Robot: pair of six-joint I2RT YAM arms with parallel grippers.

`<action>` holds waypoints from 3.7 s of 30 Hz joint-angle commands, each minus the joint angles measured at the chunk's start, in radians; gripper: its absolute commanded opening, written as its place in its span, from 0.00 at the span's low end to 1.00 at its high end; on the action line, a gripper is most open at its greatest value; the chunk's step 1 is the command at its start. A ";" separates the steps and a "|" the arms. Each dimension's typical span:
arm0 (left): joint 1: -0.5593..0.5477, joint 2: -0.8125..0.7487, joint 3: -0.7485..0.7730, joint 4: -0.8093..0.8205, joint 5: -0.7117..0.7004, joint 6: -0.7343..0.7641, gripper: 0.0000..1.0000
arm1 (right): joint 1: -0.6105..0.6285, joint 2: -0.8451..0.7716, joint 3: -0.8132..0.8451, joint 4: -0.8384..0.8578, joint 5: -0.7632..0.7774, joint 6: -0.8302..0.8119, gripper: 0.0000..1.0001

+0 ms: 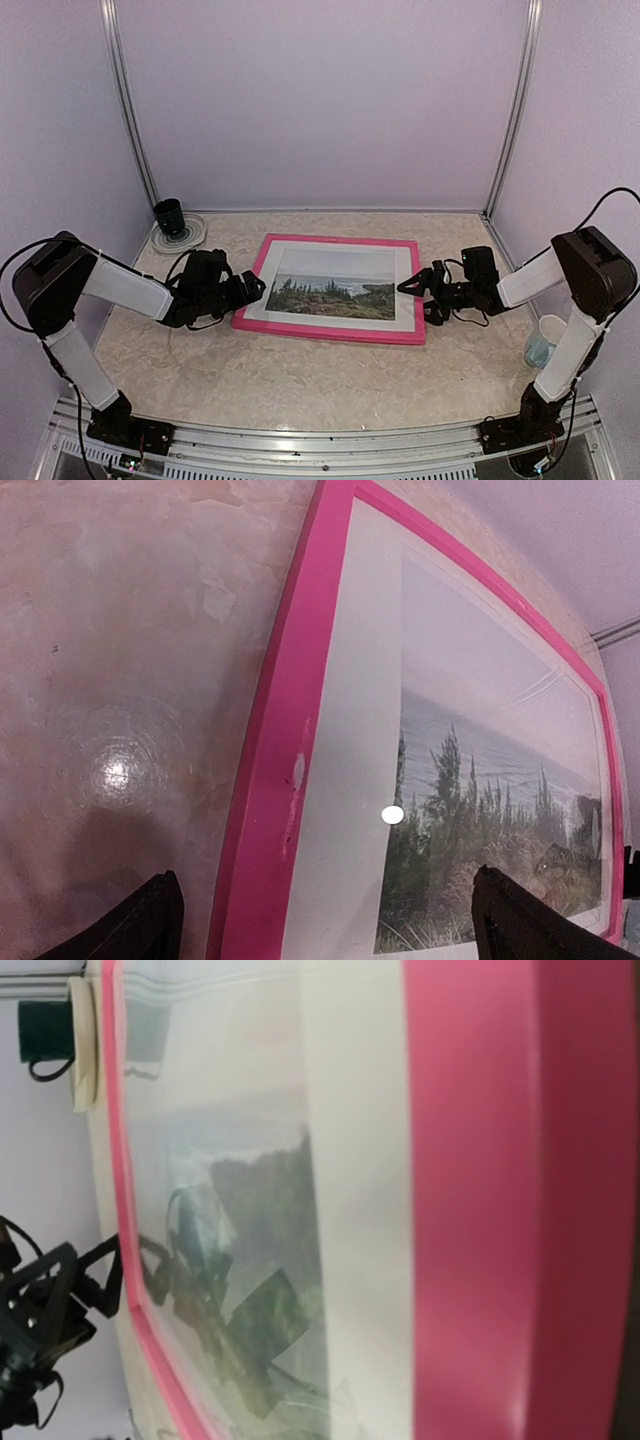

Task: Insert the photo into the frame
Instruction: Place the photo frame at the center of the board, then reset both arms

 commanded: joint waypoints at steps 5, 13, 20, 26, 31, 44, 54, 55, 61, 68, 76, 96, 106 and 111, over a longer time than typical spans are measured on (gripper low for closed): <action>-0.049 0.064 0.023 0.066 0.078 -0.002 0.99 | -0.018 0.011 0.088 -0.162 0.056 -0.104 0.90; -0.113 0.053 -0.028 0.131 0.081 -0.070 0.99 | -0.018 0.003 0.166 -0.351 0.168 -0.211 0.92; -0.173 0.028 -0.064 0.133 0.035 -0.115 0.99 | -0.018 0.017 0.210 -0.446 0.238 -0.275 0.93; -0.134 -0.011 -0.092 0.099 -0.024 -0.111 0.99 | -0.018 -0.002 0.214 -0.509 0.298 -0.311 0.94; -0.087 -0.041 -0.073 0.069 -0.040 -0.078 0.99 | -0.012 -0.041 0.211 -0.561 0.361 -0.340 0.95; -0.038 -0.095 -0.019 -0.003 -0.037 -0.018 0.99 | 0.008 -0.107 0.220 -0.664 0.461 -0.400 0.97; -0.009 -0.322 0.100 -0.313 -0.236 0.223 0.99 | 0.008 -0.314 0.225 -0.744 0.689 -0.570 0.99; -0.010 -0.343 0.112 -0.341 -0.263 0.240 0.99 | 0.008 -0.359 0.217 -0.740 0.702 -0.591 0.99; -0.007 -0.508 0.073 -0.351 -0.264 0.309 0.99 | 0.009 -0.584 0.141 -0.667 0.752 -0.807 0.99; 0.009 -0.817 -0.053 -0.315 -0.305 0.551 0.99 | 0.008 -0.891 -0.003 -0.540 0.795 -0.970 0.99; 0.177 -1.172 -0.236 -0.354 -0.223 0.520 0.99 | -0.010 -1.012 -0.073 -0.567 0.892 -0.949 0.99; 0.410 -1.359 -0.326 -0.421 -0.036 0.513 0.99 | -0.191 -1.122 -0.132 -0.597 0.619 -0.957 0.99; 0.409 -1.357 -0.314 -0.481 -0.128 0.518 0.99 | -0.190 -1.170 -0.161 -0.615 0.793 -0.939 0.99; 0.409 -1.378 -0.320 -0.479 -0.145 0.516 0.99 | -0.190 -1.243 -0.166 -0.597 0.746 -0.925 0.99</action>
